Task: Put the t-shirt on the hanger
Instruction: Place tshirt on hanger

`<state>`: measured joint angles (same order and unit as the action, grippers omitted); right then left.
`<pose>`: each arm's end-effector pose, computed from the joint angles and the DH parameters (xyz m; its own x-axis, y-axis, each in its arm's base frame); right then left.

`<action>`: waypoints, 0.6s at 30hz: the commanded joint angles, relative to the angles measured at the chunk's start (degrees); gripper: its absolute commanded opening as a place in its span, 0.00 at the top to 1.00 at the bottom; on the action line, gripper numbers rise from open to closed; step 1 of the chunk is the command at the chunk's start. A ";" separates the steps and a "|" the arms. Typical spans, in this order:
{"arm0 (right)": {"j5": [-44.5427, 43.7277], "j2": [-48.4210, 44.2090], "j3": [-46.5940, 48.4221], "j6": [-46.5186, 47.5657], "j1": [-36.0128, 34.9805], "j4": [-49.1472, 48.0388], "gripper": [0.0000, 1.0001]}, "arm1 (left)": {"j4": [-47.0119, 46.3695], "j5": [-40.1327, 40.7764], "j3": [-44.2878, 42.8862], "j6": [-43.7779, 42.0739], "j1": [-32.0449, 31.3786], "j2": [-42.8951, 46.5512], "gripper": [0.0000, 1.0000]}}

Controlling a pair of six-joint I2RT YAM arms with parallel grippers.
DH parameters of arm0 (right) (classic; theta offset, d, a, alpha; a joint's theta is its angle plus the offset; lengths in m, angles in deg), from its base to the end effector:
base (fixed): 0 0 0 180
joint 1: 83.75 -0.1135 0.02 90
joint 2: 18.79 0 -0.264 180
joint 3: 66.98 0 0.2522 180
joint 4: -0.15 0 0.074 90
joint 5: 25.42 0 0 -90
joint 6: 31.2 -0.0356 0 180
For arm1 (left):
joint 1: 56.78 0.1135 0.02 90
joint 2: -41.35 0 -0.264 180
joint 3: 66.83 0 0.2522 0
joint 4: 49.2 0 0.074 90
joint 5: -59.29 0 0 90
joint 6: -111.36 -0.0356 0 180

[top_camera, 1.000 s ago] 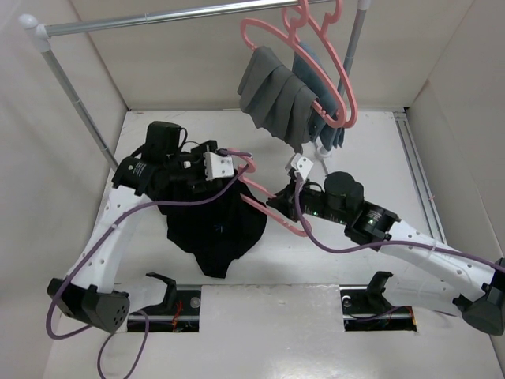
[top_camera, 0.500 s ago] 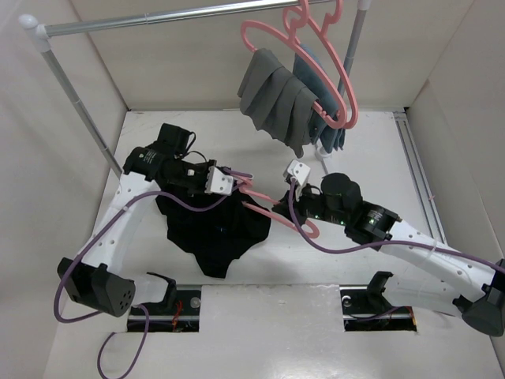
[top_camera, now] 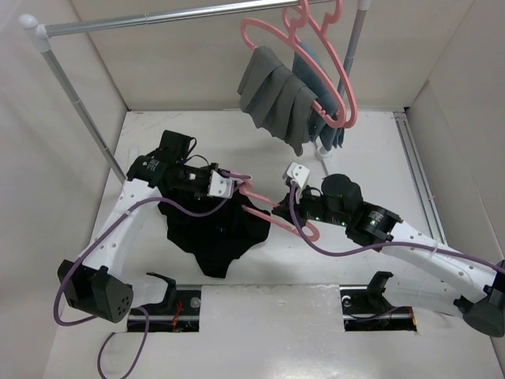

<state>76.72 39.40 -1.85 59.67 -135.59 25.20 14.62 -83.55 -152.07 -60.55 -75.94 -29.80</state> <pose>0.1391 0.1891 0.3345 -0.1785 -0.2512 -0.9513 -0.8950 0.4431 0.0509 0.2184 -0.1059 0.3519 0.5766 0.4328 -0.6930 0.8099 -0.1914 0.5544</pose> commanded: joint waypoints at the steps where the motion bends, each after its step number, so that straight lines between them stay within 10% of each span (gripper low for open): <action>1: 2.27 -2.21 4.26 -0.07 -0.55 -14.01 1.00 | -0.41 -1.39 1.00 0.70 -0.88 -0.92 0.94; 14: -4.66 -1.68 4.88 -0.07 -0.55 -11.12 0.99 | 4.26 -3.15 -0.68 3.48 2.19 0.92 1.00; 18: -9.06 1.82 8.11 -0.07 -0.55 -9.80 0.51 | 0.39 -3.15 -0.15 9.29 5.43 3.30 1.00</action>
<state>71.87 40.69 -0.01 60.21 -135.74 24.92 16.17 -86.30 -152.03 -57.36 -73.03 -29.34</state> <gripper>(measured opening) 0.419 0.084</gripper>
